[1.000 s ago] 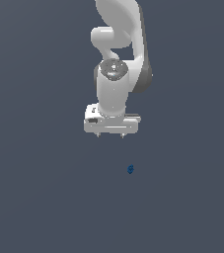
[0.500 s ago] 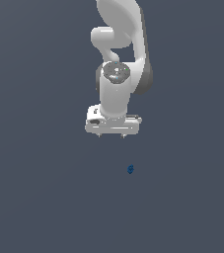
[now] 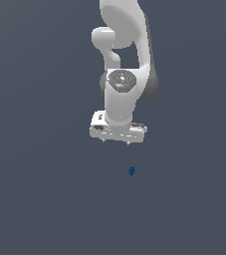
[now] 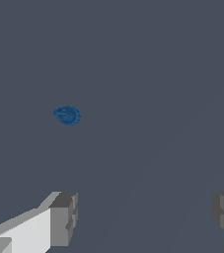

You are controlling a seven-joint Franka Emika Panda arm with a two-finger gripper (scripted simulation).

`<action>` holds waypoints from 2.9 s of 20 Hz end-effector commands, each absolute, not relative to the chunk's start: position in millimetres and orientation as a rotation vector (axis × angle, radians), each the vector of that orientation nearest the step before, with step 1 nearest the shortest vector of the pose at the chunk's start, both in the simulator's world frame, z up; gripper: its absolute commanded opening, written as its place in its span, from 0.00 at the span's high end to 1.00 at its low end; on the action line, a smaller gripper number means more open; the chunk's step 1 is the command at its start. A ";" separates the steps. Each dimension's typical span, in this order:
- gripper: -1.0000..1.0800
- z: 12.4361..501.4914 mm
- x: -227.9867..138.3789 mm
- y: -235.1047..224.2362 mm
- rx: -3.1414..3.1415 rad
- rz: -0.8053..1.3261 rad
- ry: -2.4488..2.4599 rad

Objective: Pick up the object and move it to a goal position.

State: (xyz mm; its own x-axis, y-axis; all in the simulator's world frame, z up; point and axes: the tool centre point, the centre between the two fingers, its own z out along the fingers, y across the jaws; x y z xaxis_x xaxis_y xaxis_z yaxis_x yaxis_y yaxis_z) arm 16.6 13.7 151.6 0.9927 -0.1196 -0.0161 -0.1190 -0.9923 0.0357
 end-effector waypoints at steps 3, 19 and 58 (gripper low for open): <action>0.04 142.7 30.8 25.3 3.096 -0.022 -0.321; 0.04 102.5 78.5 75.9 3.021 -0.003 -0.844; 1.00 42.5 87.0 88.1 2.993 0.000 -0.956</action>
